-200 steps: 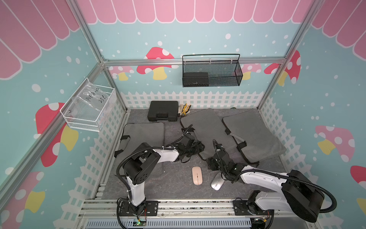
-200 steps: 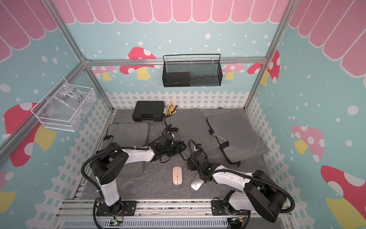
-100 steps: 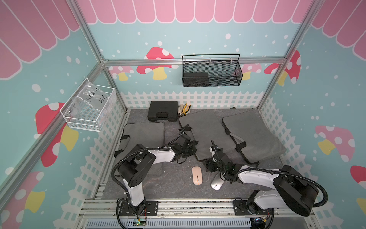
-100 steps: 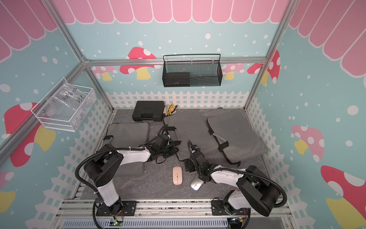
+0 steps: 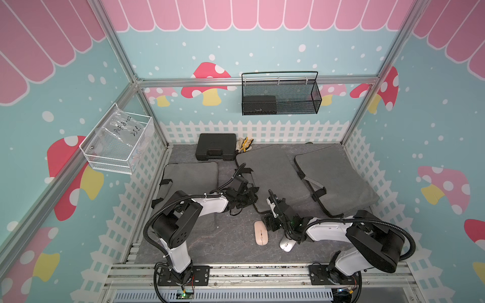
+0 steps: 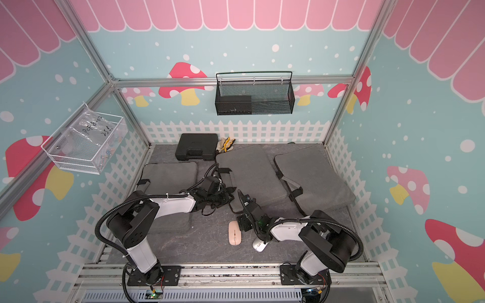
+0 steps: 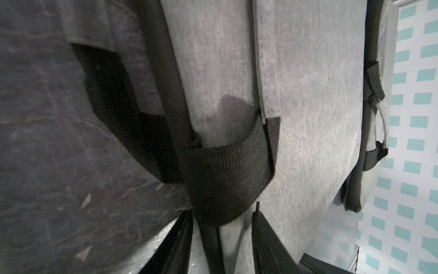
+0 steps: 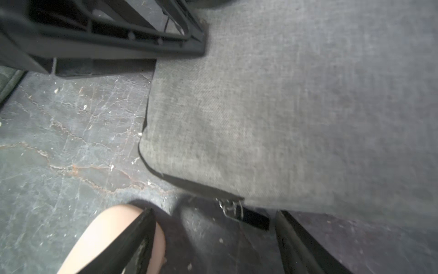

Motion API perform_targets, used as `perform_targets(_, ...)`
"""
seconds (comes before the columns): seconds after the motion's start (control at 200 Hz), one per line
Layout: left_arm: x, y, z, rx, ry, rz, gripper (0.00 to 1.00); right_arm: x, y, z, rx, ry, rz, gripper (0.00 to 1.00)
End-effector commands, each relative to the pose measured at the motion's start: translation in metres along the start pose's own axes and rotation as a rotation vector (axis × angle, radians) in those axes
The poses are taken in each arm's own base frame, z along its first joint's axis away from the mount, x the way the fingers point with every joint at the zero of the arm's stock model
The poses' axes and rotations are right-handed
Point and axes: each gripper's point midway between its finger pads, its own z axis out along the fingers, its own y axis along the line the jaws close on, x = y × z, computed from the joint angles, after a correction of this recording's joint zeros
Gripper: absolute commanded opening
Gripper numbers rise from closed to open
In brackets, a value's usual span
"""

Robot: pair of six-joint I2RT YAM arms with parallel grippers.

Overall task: Put the mouse into the laptop bag
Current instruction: Unzip the zipper on the zippered laptop bag.

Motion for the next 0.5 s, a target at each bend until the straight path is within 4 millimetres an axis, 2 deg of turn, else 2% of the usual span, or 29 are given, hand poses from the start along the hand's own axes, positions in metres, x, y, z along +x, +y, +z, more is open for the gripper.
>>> perform_targets(0.0, -0.003, 0.003, -0.007, -0.009, -0.017, 0.009, 0.45, -0.001, -0.008, 0.006, 0.064, -0.002, -0.029, 0.79)
perform_targets(0.14, -0.003, 0.002, -0.009, -0.003, -0.018, 0.007, 0.45, 0.002, -0.009, 0.013, 0.076, 0.018, -0.041, 0.72)
perform_targets(0.495, -0.003, 0.0, -0.003, 0.006, -0.009, -0.002, 0.44, 0.004, 0.0, 0.012, 0.048, 0.038, -0.025, 0.3)
